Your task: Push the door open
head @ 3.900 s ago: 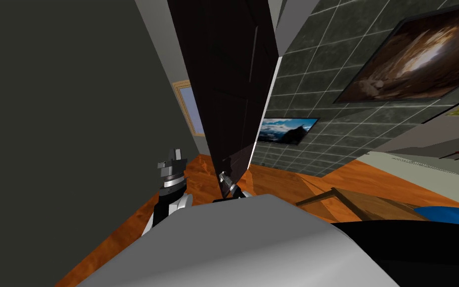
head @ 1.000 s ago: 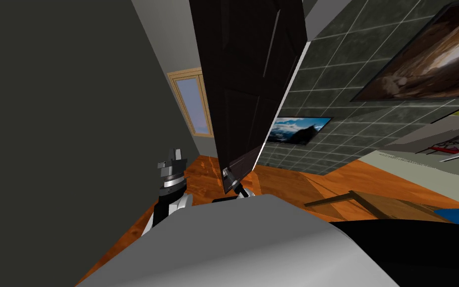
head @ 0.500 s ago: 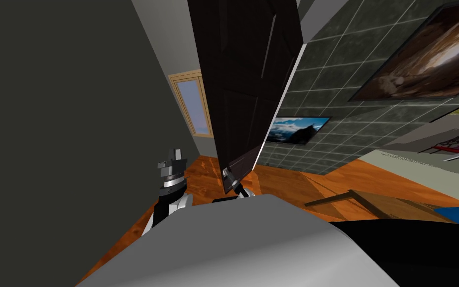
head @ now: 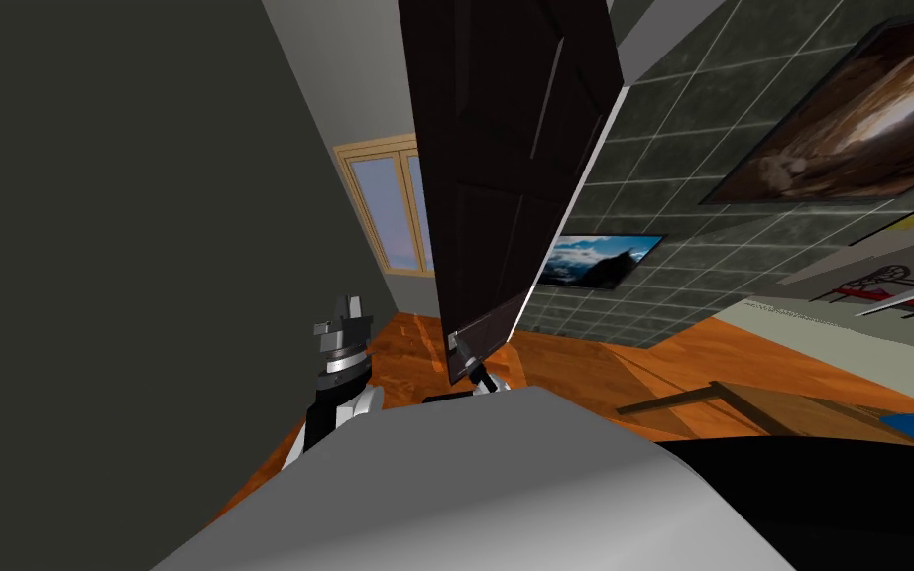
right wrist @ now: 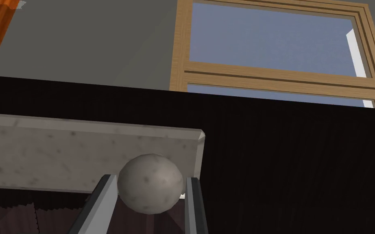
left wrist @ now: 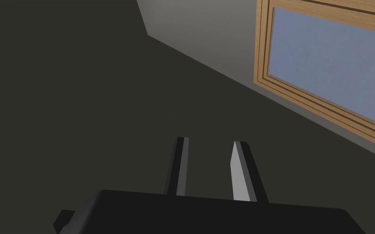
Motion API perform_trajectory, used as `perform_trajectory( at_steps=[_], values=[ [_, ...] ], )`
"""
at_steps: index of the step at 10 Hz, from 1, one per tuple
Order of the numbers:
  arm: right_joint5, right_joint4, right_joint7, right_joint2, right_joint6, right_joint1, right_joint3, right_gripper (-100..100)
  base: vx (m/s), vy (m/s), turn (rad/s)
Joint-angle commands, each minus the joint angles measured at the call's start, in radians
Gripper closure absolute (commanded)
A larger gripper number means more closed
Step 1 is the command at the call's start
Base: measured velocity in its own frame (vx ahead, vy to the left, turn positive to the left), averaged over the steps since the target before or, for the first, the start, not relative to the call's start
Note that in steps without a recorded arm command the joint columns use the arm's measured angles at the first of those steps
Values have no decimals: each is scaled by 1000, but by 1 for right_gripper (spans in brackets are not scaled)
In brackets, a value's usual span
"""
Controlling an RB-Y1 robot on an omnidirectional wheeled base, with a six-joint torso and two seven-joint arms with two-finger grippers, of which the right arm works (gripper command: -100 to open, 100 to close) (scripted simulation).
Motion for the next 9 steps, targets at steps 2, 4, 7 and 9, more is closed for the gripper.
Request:
perform_trajectory(
  at_steps=[2, 4, 7, 9],
  values=[
    [-10, 4, 7, -1, 2, -11, -43, 100, 123, 154, -59],
    [-17, 11, 16, 9, 3, -15, -77, 100, 138, 182, -71],
    [-21, 24, 19, 16, 5, -15, -95, 100, 130, 143, -65],
    [-32, 28, 27, 2, 0, -22, -129, 100, 153, 139, -61]
  ],
)
